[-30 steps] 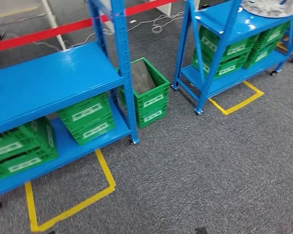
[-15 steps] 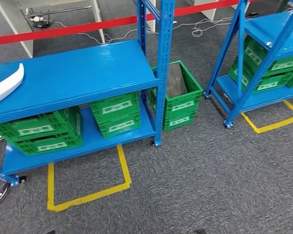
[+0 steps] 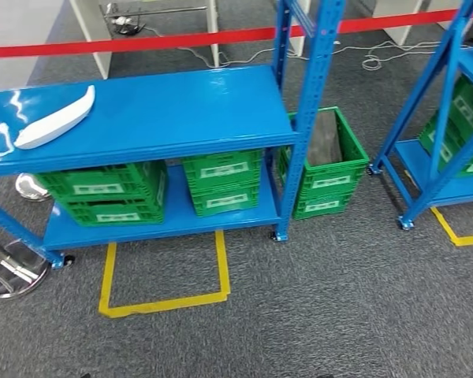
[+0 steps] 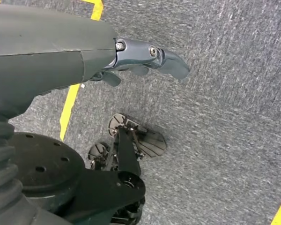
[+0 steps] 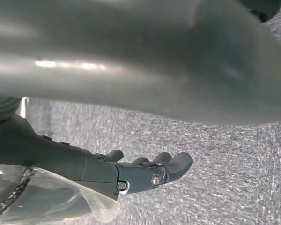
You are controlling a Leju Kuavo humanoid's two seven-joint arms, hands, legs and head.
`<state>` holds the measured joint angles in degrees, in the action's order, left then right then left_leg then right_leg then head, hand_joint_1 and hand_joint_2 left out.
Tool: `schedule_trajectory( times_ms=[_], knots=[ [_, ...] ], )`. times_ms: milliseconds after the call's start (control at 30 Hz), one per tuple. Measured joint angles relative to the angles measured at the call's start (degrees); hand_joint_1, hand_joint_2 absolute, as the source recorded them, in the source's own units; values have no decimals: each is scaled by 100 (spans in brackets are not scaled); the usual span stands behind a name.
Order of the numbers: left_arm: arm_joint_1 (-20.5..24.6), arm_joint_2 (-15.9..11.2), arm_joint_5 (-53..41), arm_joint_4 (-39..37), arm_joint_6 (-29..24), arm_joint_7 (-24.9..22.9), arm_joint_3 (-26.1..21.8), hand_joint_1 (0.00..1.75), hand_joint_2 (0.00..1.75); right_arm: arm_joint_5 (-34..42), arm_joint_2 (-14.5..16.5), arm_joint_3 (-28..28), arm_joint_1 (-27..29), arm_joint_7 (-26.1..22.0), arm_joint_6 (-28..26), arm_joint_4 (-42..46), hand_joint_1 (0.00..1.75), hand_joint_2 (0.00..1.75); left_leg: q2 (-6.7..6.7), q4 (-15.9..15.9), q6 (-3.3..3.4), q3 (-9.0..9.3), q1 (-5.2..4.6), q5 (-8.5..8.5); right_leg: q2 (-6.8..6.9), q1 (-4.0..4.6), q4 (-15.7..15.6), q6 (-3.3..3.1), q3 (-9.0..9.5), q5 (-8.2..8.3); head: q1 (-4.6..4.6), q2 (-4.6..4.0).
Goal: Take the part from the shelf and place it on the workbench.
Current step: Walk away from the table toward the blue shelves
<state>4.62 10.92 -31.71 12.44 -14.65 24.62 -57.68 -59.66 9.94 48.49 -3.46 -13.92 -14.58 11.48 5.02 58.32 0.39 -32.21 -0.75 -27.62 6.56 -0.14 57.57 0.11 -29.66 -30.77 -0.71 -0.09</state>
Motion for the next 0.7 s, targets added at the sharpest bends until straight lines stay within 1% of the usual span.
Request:
schedule_trajectory(
  times_ms=[33,67,100,133,167,200,233,267,300,333,367,400,433,467,500,533,567,600,633,667,700],
  knots=[
    [-2,2,-10,0,2,-11,1,0,175,-29,-1,-4,-8,34,5,-1,0,0,-57,-25,21,-13,-6,5,71,11,-8,28,15,-10,-2,0],
    [-14,3,-19,0,4,-22,1,0,175,-61,-2,-12,-18,76,15,-1,0,0,-127,-47,49,-10,12,22,98,5,-14,57,20,-26,-3,0],
    [-24,3,-27,0,8,-32,1,0,175,-94,-2,-23,-24,110,27,-1,0,0,-193,-71,81,-2,31,40,17,-3,27,87,10,-78,6,0],
    [-24,3,-38,0,12,-38,0,0,175,-123,-2,-36,-24,137,38,-1,0,0,-267,-96,117,4,52,62,-136,-14,181,116,-53,-186,23,0],
    [-16,3,-51,0,16,-41,-1,0,175,-147,-2,-47,-18,157,47,-2,0,0,-338,-112,146,11,73,81,-330,-30,457,140,-184,-346,42,0],
    [-5,3,-62,0,21,-44,0,0,175,-164,-2,-55,-6,171,52,-3,0,0,-413,-112,163,0,76,90,-504,-37,843,154,-361,-530,63,0],
    [2,3,-70,0,26,-47,0,0,175,-177,-2,-65,7,182,55,-5,0,0,-496,-111,174,-8,78,96,-592,-44,1246,166,-566,-684,72,0],
    [3,3,-73,0,29,-51,0,0,175,-191,-2,-78,22,188,53,-6,0,0,-582,-109,176,-10,78,98,-625,-48,1521,174,-724,-740,73,0],
    [1,3,-74,0,31,-57,0,0,175,-201,-2,-92,36,191,44,-7,0,0,-669,-107,174,-7,79,97,-638,-50,1606,178,-800,-687,74,0],
    [-1,3,-74,0,31,-64,-1,0,175,-201,-2,-106,43,184,30,-7,0,0,-756,-104,170,1,80,96,-650,-53,1461,177,-768,-521,74,0],
    [1,3,-74,0,34,-69,-1,0,175,-199,-2,-115,46,171,14,-7,0,0,-839,-101,160,12,82,93,-693,-61,1117,171,-640,-282,74,0],
    [6,4,-74,0,39,-72,-1,0,175,-191,-2,-120,46,155,1,-8,0,0,-911,-97,141,15,84,88,-836,-78,724,161,-478,-79,77,0],
    [19,4,-74,0,44,-74,-1,0,175,-179,-2,-123,45,140,-7,-9,0,0,-983,-79,115,6,79,80,-993,-100,373,150,-328,61,73,0],
    [32,5,-74,0,51,-77,-1,0,175,-167,-3,-124,42,131,-9,-10,0,0,-1048,-66,76,-15,80,82,-1123,-113,148,134,-225,130,73,0],
    [44,5,-75,0,55,-82,0,0,175,-148,-4,-123,36,139,-11,-11,0,0,-1110,-55,33,-42,84,89,-1207,-117,61,112,-181,129,71,0],
    [52,6,-79,0,57,-91,1,0,175,-119,-6,-122,26,166,-11,-11,0,0,-1172,-50,-10,-64,92,100,-1178,-110,40,85,-165,127,71,0],
    [52,5,-86,0,58,-103,1,0,175,-80,-8,-121,10,206,-7,-11,0,0,-1207,-51,-47,-79,108,107,-1112,-109,36,48,-156,139,74,0],
    [52,5,-96,0,58,-115,2,0,175,-26,-9,-116,-5,253,1,-11,0,44,-1149,-7,-78,-99,106,73,-1053,-112,21,13,-143,149,65,0],
    [58,6,-106,0,58,-124,2,0,175,39,-9,-107,-17,286,19,-11,0,87,-1032,121,-105,-155,101,-15,-989,-119,4,-21,-129,157,49,0],
    [73,7,-114,0,61,-130,2,0,175,111,-10,-87,-24,301,46,-11,0,131,-876,378,-130,-270,96,-169,-920,-124,-10,-50,-115,161,33,0],
    [89,10,-119,0,66,-131,2,0,175,180,-10,-60,-23,294,78,-11,0,175,-718,731,-153,-432,91,-357,-856,-115,-11,-69,-110,154,18,0]
  ],
)
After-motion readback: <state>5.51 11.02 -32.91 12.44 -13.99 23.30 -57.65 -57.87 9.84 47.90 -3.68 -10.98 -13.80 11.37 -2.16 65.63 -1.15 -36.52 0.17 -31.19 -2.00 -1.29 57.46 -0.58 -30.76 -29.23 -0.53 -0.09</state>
